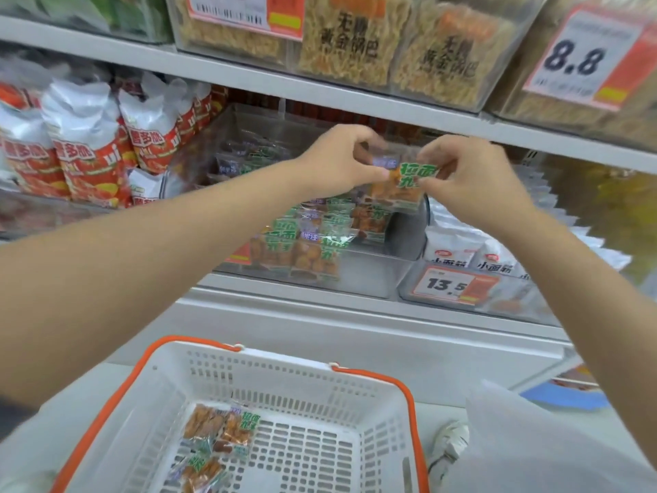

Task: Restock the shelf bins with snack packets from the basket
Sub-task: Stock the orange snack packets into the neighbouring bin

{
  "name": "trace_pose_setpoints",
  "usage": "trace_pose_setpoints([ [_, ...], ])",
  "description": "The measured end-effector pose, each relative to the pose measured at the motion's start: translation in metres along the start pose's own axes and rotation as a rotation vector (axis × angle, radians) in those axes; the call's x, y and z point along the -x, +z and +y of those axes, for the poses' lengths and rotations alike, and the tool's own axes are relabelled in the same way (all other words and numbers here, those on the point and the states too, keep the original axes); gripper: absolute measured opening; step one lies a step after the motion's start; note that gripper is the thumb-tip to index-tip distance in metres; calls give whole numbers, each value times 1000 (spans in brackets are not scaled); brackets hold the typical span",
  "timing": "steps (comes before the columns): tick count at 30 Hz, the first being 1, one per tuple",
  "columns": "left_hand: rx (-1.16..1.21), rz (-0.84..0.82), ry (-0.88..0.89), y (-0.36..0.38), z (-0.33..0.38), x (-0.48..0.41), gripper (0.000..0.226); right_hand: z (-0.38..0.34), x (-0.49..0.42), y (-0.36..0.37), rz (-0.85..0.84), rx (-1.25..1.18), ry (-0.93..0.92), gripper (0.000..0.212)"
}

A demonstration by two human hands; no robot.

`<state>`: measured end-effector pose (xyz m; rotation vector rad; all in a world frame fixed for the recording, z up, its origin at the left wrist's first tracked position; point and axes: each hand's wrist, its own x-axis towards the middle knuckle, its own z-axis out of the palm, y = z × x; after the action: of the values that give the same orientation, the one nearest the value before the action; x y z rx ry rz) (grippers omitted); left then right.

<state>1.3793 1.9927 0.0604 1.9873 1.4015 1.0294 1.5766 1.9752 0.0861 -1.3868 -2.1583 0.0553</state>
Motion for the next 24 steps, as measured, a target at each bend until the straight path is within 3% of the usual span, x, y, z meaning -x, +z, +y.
trace_pose_setpoints([
  [3,-153,-42,-94,7,-15,-22,44,3,-21,19,-105,193,4,27],
  [5,-234,-95,-117,12,-26,-28,31,4,-31,33,-198,296,1,27],
  [7,-318,-132,-119,19,-34,-30,25,4,-36,44,-278,375,2,24],
  [10,-366,-144,-127,26,-44,-32,36,3,-39,54,-353,493,12,5],
  [14,-268,-99,-126,28,-51,-36,29,4,-42,61,-419,629,11,33],
  [18,-335,-107,-109,30,-53,-36,26,2,-46,66,-458,747,-35,30],
  [24,-404,-246,-111,24,-48,-35,32,7,-46,76,-528,836,-78,33],
])
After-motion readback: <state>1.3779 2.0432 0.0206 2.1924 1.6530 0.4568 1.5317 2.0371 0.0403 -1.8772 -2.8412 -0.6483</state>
